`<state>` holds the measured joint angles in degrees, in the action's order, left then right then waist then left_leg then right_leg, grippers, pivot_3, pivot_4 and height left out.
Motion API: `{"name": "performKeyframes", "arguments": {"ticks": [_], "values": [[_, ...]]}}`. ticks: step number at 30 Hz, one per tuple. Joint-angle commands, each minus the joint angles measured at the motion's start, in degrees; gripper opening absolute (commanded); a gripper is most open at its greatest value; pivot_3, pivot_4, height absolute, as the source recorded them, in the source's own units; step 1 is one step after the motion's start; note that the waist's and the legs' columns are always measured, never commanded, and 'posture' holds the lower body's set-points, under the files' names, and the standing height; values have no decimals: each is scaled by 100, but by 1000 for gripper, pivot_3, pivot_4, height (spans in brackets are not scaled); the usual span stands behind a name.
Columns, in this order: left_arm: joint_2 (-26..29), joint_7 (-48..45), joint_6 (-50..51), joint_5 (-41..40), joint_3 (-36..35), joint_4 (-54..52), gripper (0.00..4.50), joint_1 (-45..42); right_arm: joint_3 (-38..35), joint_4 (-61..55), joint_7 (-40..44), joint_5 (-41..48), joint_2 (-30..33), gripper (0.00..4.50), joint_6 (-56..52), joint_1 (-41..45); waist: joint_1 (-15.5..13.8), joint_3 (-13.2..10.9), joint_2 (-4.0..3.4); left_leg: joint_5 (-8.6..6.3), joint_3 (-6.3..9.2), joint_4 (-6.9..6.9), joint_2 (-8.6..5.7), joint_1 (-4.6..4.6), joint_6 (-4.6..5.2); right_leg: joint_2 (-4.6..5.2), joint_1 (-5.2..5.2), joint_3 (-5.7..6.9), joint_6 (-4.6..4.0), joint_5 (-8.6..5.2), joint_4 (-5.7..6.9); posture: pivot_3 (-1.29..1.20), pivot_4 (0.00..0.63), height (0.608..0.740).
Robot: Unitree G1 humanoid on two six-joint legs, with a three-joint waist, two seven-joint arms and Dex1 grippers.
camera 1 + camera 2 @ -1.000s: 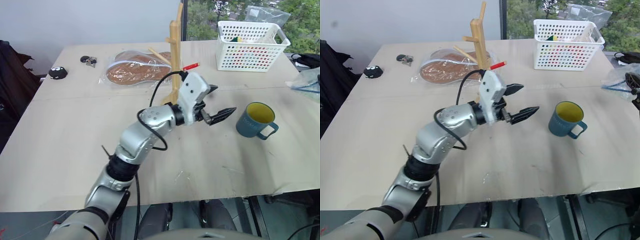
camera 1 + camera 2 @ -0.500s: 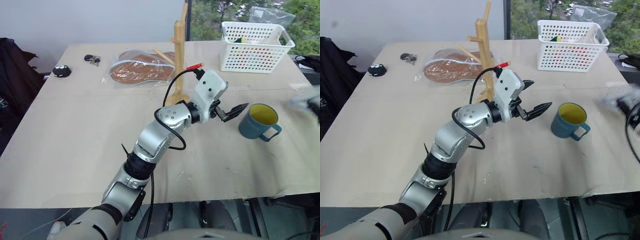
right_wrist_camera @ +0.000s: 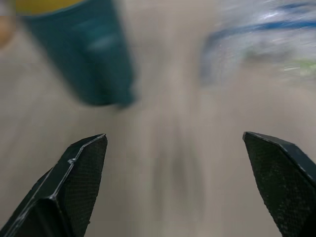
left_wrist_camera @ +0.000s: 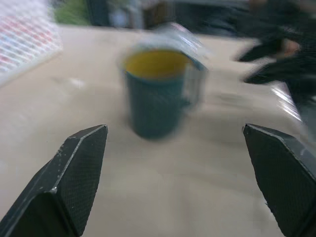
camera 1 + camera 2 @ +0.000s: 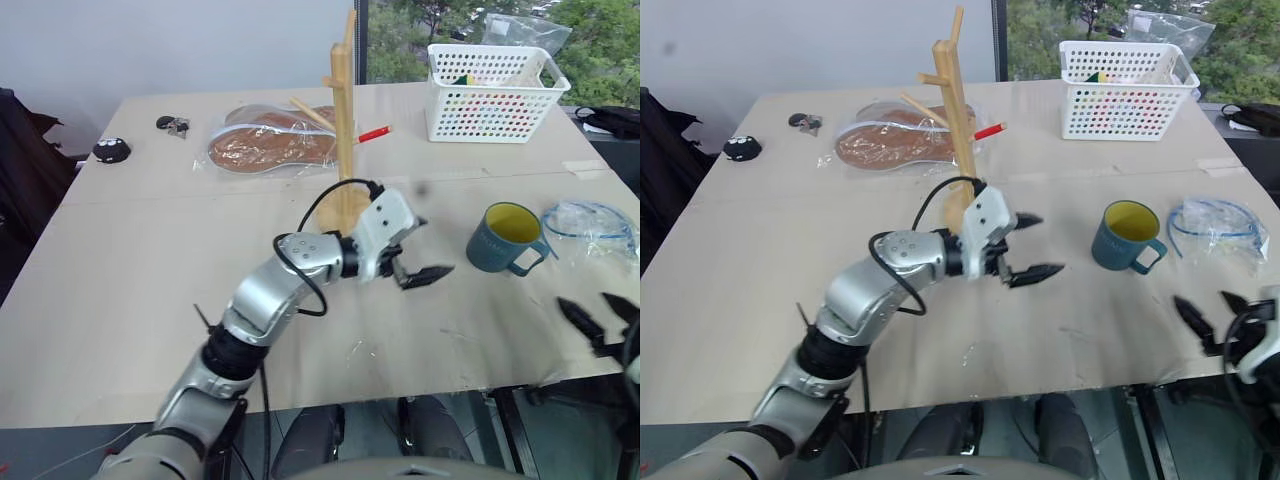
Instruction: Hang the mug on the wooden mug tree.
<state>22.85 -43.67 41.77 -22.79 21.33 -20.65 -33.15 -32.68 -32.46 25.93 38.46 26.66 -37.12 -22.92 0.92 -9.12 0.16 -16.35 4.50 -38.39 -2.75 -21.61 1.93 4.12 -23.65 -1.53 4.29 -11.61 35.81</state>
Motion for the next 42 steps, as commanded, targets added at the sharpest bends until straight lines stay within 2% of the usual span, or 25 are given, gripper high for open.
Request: {"name": "performKeyframes", "arguments": {"ticks": [1,4,11,27,32,38,42], "values": [[216,-516,156,-345,-28,-360,4500,-40,571,-441,-872,-554,-470,4441,343,391,-19,0,1,1,0,-3,-5,-1,-1,5,0,-2,0,0,-1,0,150,740],[448,-824,195,-374,-12,-322,4500,-164,1202,-153,-1461,-1455,-970,4441,919,712,-38,2,11,15,5,-4,-7,-5,-28,6,-3,3,0,0,-2,0,150,740],[477,-942,133,-274,-17,-198,4500,-302,1404,539,-1750,-2107,-1270,4441,1624,1121,-83,2,9,17,13,2,-12,-10,-32,7,-8,8,-1,0,-5,0,150,740],[474,-908,27,-87,-47,-186,4500,-267,1384,1391,-1579,-2280,-1173,4441,2100,1585,-20,2,8,19,14,4,-11,-6,-35,4,-8,6,-2,0,2,0,150,740],[484,-901,28,-76,-56,-219,4500,-263,1384,1853,-1466,-2289,-1153,2876,2355,1817,-20,2,8,19,15,4,-11,-5,-35,3,-8,7,-2,0,3,0,150,740],[516,-859,28,-72,-95,-263,4500,-217,1389,2188,-1205,-2232,-1081,104,2651,1956,-19,2,8,19,14,4,-11,-5,-35,4,-8,6,-2,1,3,0,150,740],[498,-811,2,-77,-124,-249,4500,-198,1395,2232,-964,-2125,-991,39,2749,2002,-19,2,8,19,15,4,-11,-5,-35,4,-8,6,-2,1,4,0,150,740]]}}
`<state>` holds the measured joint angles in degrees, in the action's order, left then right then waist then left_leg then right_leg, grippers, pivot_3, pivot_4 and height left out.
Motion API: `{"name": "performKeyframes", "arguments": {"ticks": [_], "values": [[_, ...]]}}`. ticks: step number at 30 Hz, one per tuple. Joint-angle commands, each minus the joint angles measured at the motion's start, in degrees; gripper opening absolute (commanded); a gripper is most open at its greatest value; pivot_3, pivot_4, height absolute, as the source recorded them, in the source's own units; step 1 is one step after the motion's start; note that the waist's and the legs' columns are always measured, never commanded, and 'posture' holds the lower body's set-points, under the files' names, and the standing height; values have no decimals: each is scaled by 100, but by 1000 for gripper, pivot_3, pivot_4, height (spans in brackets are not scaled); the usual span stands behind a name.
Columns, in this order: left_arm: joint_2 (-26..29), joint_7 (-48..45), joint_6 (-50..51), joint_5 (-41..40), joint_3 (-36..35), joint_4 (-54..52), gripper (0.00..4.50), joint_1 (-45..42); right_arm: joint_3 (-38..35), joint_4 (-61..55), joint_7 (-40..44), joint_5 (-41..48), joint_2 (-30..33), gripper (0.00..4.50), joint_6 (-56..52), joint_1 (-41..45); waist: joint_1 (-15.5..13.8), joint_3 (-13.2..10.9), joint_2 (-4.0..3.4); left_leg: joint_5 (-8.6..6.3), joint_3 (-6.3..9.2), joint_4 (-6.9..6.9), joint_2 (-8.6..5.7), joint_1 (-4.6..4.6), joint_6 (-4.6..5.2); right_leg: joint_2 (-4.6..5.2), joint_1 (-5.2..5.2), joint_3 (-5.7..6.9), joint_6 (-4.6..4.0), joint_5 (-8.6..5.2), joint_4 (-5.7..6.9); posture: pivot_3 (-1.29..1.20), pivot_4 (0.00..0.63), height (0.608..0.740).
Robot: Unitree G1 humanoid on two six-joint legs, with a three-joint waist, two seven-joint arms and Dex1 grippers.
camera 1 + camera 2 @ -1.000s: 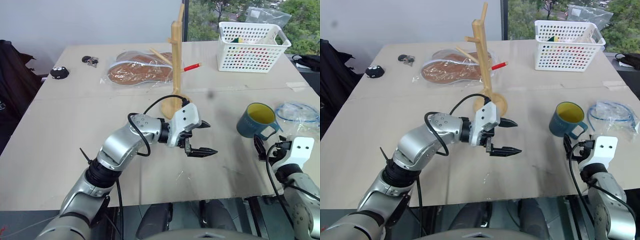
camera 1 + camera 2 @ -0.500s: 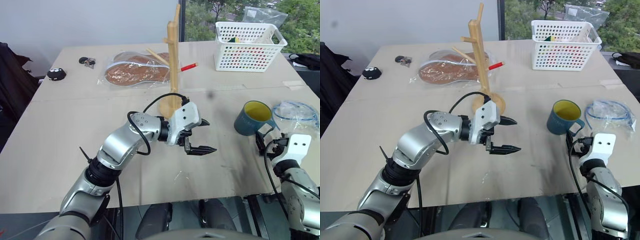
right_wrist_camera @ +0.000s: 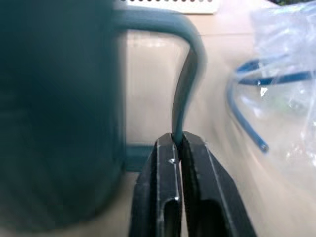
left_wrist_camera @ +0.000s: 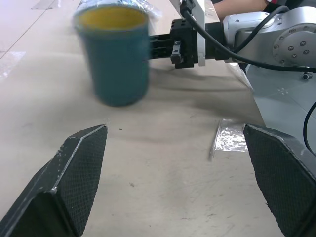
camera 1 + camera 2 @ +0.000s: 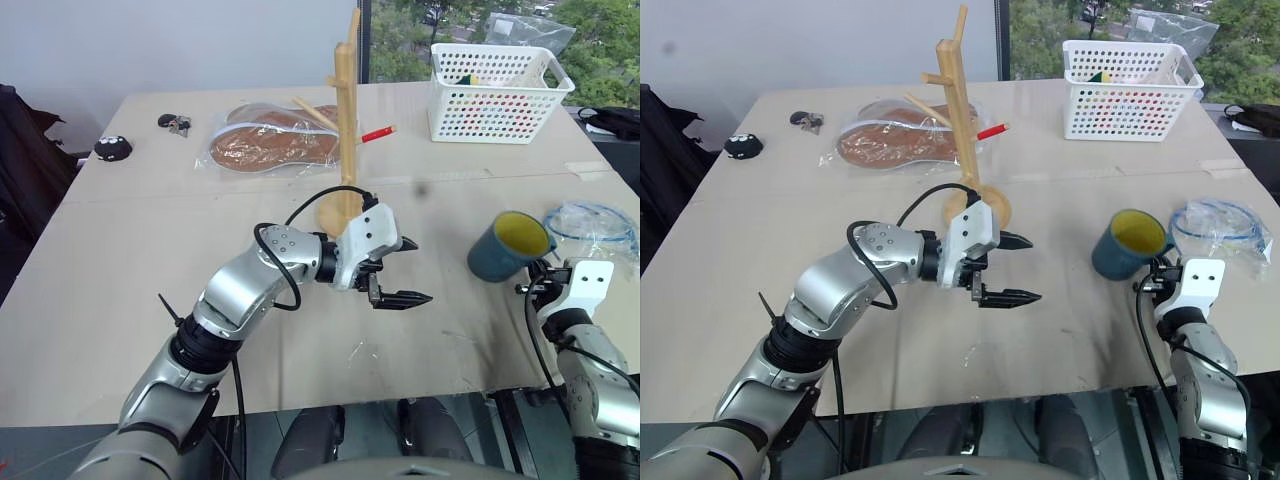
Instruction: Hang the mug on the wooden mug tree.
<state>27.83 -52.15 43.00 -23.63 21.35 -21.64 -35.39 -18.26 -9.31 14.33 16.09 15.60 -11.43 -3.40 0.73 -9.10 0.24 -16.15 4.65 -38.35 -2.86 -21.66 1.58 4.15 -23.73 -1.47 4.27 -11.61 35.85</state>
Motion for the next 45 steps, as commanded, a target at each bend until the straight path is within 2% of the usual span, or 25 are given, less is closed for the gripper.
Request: {"name": "performKeyframes", "arguments": {"ticks": [1,7,13,17,22,27,32,36,45], "values": [[-2,42,-128,8,-128,-147,4500,30,-46,-90,250,136,135,39,187,52,0,0,0,0,0,0,0,0,0,0,0,0,0,0,0,0,150,740],[-22,205,-436,1,-375,-265,4500,410,74,-418,1086,571,708,39,-229,224,7,0,0,0,-2,0,0,0,0,1,0,-3,0,0,0,0,150,740],[-114,725,-1246,-99,-1251,-838,4500,1758,453,-660,2247,1064,1667,39,-801,1043,58,-2,-3,-4,-8,0,8,5,7,-1,0,-8,0,1,0,0,150,740],[-659,1245,-1669,-694,-2074,-1551,4500,2819,902,-83,3305,1002,2376,39,-761,2223,1,-5,1,-5,-9,-2,7,0,8,5,1,-7,0,1,-5,0,150,740],[-1223,1829,-2312,-694,-2351,-2108,4500,3433,1593,1399,4687,601,2819,39,-204,4046,-60,-10,14,-3,-4,-7,3,-4,5,12,5,8,-2,2,-12,0,150,740],[-1673,2506,-3047,-73,-2337,-2130,4500,3447,2243,3655,5930,-31,2633,39,874,5985,-18,-13,17,-2,-16,-6,0,-3,4,17,4,5,-3,3,-15,0,150,740],[-1867,2900,-3504,384,-2177,-2134,4500,3619,2589,5672,6623,-623,2278,39,1956,7324,4,-13,16,-2,-14,5,0,-6,2,21,-3,7,-3,3,-20,0,150,740],[-1972,3093,-3763,569,-2050,-2157,4500,3807,2689,6810,6877,-1006,1989,39,2592,8073,-9,-14,15,-3,-10,11,-2,-18,2,28,-16,10,-3,3,-22,0,150,740],[-2069,3212,-4067,699,-1705,-2064,4500,4025,2659,7801,6800,-1500,1483,39,2992,8861,-1,-15,13,-2,-11,10,-5,-22,1,31,-32,6,-4,4,-6,0,150,740]]}}
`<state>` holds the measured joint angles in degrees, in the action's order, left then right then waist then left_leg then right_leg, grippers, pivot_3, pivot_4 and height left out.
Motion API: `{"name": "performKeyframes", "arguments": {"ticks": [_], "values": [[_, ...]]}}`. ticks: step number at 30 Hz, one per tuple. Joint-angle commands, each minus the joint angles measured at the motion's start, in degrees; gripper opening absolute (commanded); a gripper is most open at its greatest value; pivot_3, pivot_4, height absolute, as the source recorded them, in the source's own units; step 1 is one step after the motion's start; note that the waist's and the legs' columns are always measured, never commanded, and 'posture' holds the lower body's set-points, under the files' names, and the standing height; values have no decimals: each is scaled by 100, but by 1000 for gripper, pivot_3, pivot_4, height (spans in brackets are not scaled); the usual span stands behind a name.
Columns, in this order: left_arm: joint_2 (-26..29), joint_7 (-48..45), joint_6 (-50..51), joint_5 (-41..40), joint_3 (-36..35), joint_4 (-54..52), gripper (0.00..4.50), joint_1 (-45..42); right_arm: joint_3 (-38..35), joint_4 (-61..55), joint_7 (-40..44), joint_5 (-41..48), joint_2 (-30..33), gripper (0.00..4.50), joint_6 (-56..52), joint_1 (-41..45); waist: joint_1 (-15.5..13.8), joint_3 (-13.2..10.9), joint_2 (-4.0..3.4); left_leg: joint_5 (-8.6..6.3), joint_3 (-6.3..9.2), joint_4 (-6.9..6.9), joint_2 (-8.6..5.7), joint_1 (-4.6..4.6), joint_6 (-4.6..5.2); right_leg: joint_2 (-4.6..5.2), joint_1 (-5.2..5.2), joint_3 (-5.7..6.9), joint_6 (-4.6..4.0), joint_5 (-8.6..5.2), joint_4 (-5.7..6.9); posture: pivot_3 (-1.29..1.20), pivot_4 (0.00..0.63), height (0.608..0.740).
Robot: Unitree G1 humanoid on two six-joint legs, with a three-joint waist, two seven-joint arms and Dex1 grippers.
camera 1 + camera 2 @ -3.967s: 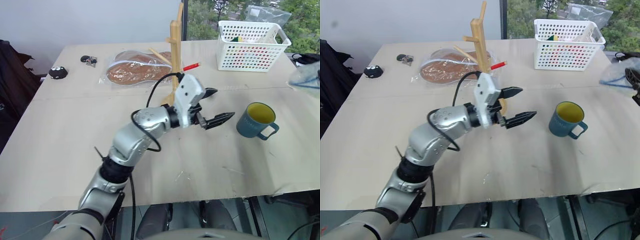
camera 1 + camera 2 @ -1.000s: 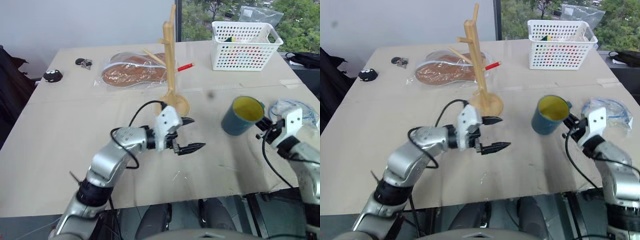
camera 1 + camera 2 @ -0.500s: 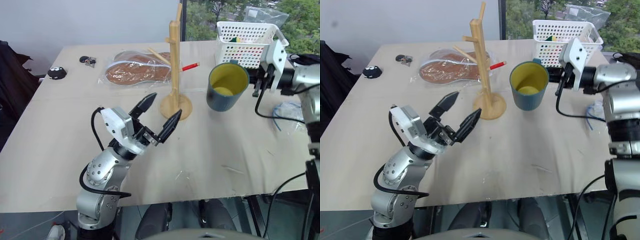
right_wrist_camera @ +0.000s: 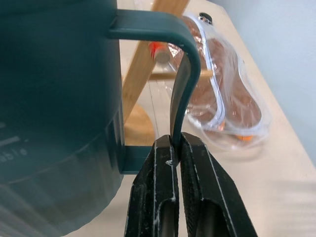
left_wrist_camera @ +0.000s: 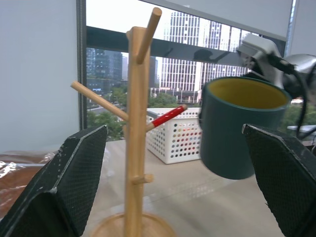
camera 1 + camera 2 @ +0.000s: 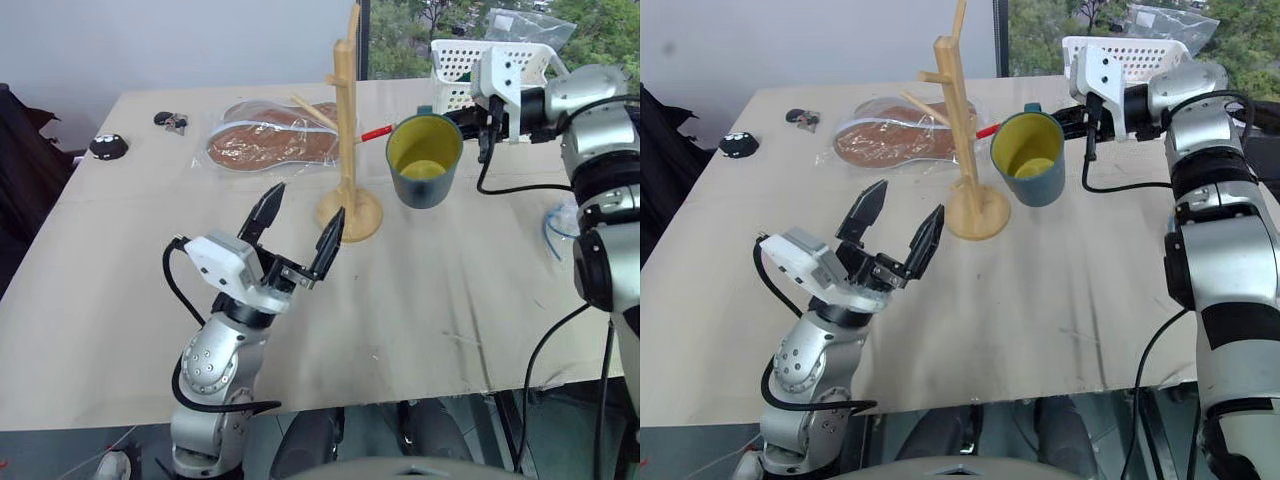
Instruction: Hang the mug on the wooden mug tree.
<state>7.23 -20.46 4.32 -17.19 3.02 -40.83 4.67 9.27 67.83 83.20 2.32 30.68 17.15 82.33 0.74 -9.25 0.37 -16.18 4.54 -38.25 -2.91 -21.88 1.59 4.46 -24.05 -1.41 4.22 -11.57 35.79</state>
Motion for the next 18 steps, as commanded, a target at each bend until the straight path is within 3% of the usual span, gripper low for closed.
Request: {"name": "performKeyframes", "arguments": {"ticks": [1,18], "values": [[-6,43,-213,68,161,-139,4500,29,-92,142,-143,-174,-53,39,139,328,-4,0,0,0,0,0,0,0,0,0,0,0,0,0,0,0,150,740],[73,104,-355,47,273,-20,4500,52,-277,432,-880,-588,-665,39,62,754,3,-4,-6,0,-4,3,-3,-9,-1,-1,-15,-6,0,0,4,0,150,740]]}}
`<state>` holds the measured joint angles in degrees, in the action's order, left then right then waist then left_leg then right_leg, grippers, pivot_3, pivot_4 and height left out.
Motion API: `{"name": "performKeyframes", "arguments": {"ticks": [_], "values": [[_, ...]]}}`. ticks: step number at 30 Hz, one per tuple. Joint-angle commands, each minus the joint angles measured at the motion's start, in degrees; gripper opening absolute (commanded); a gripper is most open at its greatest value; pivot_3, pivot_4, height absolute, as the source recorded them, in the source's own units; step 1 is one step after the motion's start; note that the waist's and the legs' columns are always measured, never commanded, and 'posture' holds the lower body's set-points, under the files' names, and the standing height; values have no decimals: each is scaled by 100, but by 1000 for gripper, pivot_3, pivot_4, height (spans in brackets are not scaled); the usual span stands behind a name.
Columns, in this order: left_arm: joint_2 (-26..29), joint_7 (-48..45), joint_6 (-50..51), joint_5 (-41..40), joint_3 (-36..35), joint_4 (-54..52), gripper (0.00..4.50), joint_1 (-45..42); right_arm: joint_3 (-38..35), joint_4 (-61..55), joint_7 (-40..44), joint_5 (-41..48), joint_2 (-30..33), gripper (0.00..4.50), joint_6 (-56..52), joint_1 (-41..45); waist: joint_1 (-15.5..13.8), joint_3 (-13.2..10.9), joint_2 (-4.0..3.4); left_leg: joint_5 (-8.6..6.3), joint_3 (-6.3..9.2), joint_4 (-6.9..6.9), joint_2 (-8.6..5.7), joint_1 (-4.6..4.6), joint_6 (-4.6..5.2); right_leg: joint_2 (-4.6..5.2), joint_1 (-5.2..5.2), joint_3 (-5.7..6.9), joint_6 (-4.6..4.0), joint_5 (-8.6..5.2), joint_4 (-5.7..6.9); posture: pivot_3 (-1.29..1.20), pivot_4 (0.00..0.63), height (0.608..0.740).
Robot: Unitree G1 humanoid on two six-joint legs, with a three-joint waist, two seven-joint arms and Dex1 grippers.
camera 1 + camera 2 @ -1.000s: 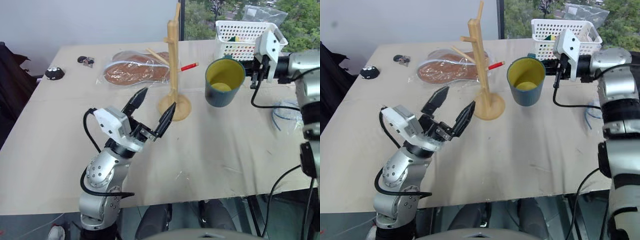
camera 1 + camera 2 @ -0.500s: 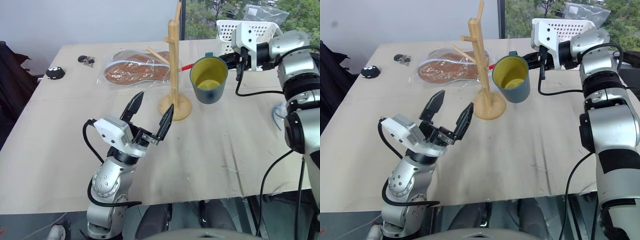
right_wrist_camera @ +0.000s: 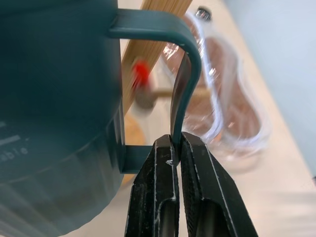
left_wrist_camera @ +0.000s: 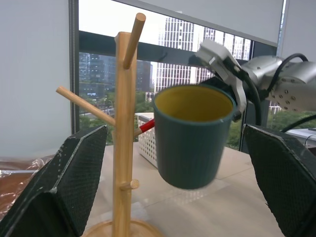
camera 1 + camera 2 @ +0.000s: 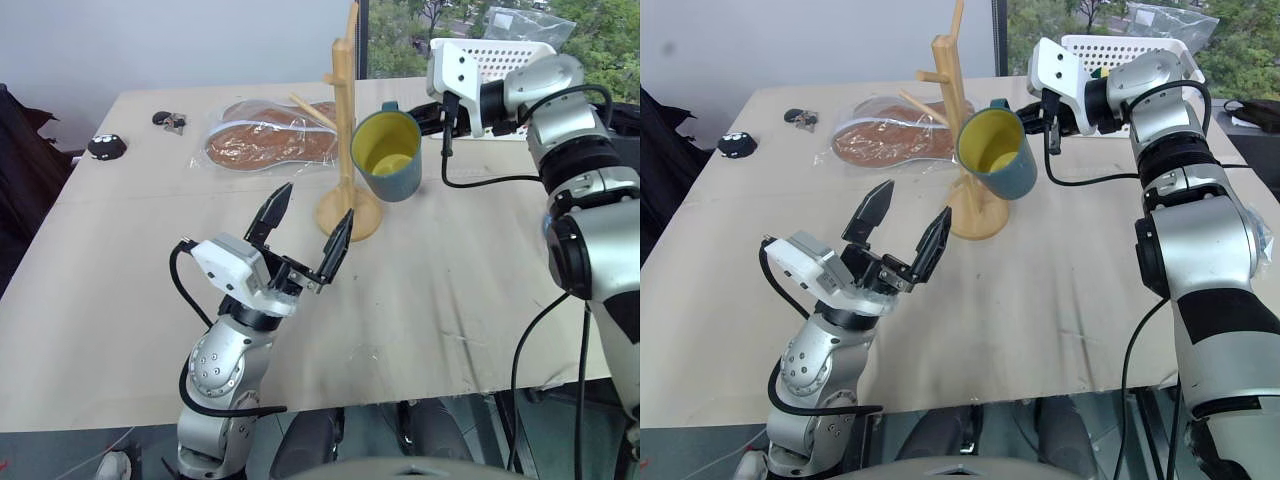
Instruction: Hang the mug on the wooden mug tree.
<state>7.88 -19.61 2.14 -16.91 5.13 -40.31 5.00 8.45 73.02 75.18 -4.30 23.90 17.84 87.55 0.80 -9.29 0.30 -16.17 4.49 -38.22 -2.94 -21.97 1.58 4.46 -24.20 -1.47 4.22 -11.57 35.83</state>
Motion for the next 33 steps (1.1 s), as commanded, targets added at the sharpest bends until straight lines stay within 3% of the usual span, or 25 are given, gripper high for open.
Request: {"name": "performKeyframes", "arguments": {"ticks": [1,3,9,11,16,20,22,24,27,28,33], "values": [[9,19,-145,20,65,-65,4500,22,-209,-88,-71,72,9,287,-11,238,-4,0,0,0,0,0,0,0,0,0,0,0,0,0,0,0,150,740],[11,21,-150,17,69,-72,4500,37,-227,-91,-67,65,17,960,-28,245,-3,0,0,0,0,0,-1,-1,0,1,0,0,0,0,0,0,150,740],[36,15,-128,9,89,-126,4500,105,-338,-96,-241,92,235,3748,-93,218,3,0,0,0,1,0,-1,-1,0,0,-1,1,0,0,0,0,150,740],[92,-8,-94,-16,46,-156,4500,141,-418,-137,-185,129,435,4485,-140,132,-8,0,0,0,0,0,-1,-2,0,0,-1,0,0,0,0,0,150,740],[465,-143,174,-263,-206,-280,4500,436,-819,-671,345,585,1008,4485,-719,-446,-17,0,0,-1,2,0,-1,-4,1,2,0,3,0,0,-4,0,150,740],[924,-308,592,-625,-542,-304,4500,894,-1254,-2604,614,1377,1370,4485,-2192,-1987,-10,1,1,-1,3,2,3,-2,3,2,4,1,0,0,-5,0,150,740],[1224,-440,944,-820,-737,-201,4500,1238,-1685,-4578,20,1965,1291,4485,-3160,-3738,-17,7,6,-2,6,6,7,-3,5,3,2,1,-1,-1,-3,0,150,740],[1486,-614,952,-731,-841,-64,4500,1449,-1892,-6073,-573,2109,1139,4485,-3358,-5244,-46,17,8,-6,34,12,11,-9,10,11,7,11,-8,-7,-6,0,150,740],[1705,-555,1059,-513,-1024,170,4500,1592,-2229,-7774,-1592,2463,436,4485,-3648,-7202,-80,8,-25,-5,25,16,3,-16,7,9,-9,19,-10,-8,0,0,150,740],[1720,-492,1092,-451,-1082,227,4500,1609,-2277,-8112,-1800,2528,237,4485,-3633,-7668,-53,-6,-56,-5,19,12,3,-14,7,9,-9,16,-8,-7,2,0,150,740],[1785,-444,1325,-428,-1263,274,4500,1684,-2156,-9214,-2650,2509,-308,4485,-3519,-9216,-7,14,-23,-18,9,-6,6,40,31,-6,51,8,-2,-7,-1,0,150,740]]}}
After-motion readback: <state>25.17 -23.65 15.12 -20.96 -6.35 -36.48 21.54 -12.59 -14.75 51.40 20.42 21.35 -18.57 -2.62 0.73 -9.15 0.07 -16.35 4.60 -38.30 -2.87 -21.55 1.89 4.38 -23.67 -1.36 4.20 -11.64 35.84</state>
